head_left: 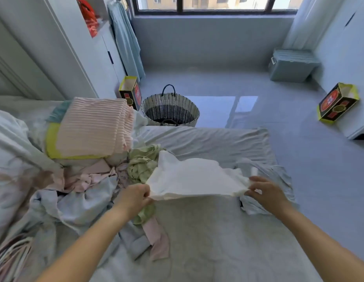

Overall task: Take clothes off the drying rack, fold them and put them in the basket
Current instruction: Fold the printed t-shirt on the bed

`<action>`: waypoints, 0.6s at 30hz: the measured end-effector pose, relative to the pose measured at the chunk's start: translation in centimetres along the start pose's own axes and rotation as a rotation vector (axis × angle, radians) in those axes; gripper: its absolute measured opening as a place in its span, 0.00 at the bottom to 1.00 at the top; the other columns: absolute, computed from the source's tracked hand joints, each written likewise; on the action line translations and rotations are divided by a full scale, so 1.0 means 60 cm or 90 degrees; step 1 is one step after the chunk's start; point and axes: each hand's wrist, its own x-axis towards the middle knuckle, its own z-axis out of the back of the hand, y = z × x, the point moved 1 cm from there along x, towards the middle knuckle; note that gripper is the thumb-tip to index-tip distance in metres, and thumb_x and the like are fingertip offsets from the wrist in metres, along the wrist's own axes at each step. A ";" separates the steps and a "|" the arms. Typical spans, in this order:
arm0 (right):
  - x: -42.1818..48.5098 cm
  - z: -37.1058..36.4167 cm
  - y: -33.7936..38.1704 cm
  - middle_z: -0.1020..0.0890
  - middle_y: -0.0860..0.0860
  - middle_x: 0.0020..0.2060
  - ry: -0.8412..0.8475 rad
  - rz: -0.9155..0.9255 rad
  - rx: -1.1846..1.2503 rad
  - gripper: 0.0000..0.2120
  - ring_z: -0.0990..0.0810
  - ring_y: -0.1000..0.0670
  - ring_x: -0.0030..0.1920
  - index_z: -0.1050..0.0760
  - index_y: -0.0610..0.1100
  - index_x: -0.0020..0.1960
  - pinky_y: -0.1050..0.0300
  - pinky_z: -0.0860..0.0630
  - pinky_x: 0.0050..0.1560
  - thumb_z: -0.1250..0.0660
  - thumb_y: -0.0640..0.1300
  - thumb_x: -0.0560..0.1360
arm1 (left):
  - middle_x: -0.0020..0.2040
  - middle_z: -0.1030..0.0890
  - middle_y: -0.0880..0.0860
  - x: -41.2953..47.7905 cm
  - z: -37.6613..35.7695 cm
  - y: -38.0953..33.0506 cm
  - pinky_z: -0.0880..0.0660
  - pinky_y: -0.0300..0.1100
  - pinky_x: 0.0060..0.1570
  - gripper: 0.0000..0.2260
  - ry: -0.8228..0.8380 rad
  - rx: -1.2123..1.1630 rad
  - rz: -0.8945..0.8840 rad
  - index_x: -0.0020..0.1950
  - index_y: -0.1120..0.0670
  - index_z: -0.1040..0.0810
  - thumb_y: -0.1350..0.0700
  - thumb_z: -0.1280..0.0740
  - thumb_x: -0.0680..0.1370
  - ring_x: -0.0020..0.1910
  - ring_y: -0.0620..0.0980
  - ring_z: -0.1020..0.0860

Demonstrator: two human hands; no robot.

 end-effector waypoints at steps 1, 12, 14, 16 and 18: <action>-0.020 -0.029 -0.019 0.19 0.45 0.55 0.034 -0.016 -0.001 0.04 0.19 0.43 0.53 0.17 0.38 0.38 0.61 0.35 0.47 0.24 0.38 0.69 | 0.38 0.27 0.48 -0.013 -0.038 0.007 0.36 0.39 0.34 0.13 0.034 -0.003 0.014 0.36 0.49 0.33 0.52 0.31 0.75 0.40 0.49 0.27; -0.245 -0.260 -0.174 0.27 0.55 0.58 0.346 -0.130 -0.110 0.09 0.24 0.50 0.59 0.19 0.46 0.51 0.61 0.30 0.54 0.31 0.50 0.75 | 0.39 0.29 0.47 -0.202 -0.362 0.030 0.34 0.40 0.39 0.15 0.310 -0.030 0.176 0.34 0.47 0.37 0.50 0.30 0.72 0.44 0.50 0.26; -0.264 -0.276 -0.182 0.33 0.55 0.65 0.410 -0.158 -0.139 0.13 0.29 0.50 0.67 0.22 0.50 0.60 0.60 0.32 0.61 0.33 0.50 0.76 | 0.42 0.27 0.47 -0.215 -0.384 0.029 0.33 0.39 0.41 0.12 0.333 -0.054 0.198 0.36 0.45 0.34 0.49 0.30 0.71 0.45 0.48 0.27; -0.271 -0.285 -0.184 0.34 0.53 0.69 0.467 -0.179 -0.163 0.17 0.29 0.50 0.66 0.26 0.52 0.64 0.59 0.30 0.60 0.34 0.52 0.77 | 0.48 0.23 0.48 -0.219 -0.392 0.031 0.30 0.38 0.44 0.07 0.336 -0.085 0.213 0.44 0.46 0.28 0.49 0.30 0.72 0.47 0.48 0.25; -0.269 -0.287 -0.182 0.32 0.52 0.67 0.483 -0.188 -0.180 0.18 0.27 0.50 0.63 0.26 0.52 0.65 0.59 0.28 0.58 0.33 0.53 0.76 | 0.51 0.22 0.50 -0.216 -0.397 0.037 0.28 0.38 0.46 0.10 0.320 -0.101 0.226 0.52 0.50 0.25 0.48 0.31 0.73 0.49 0.48 0.24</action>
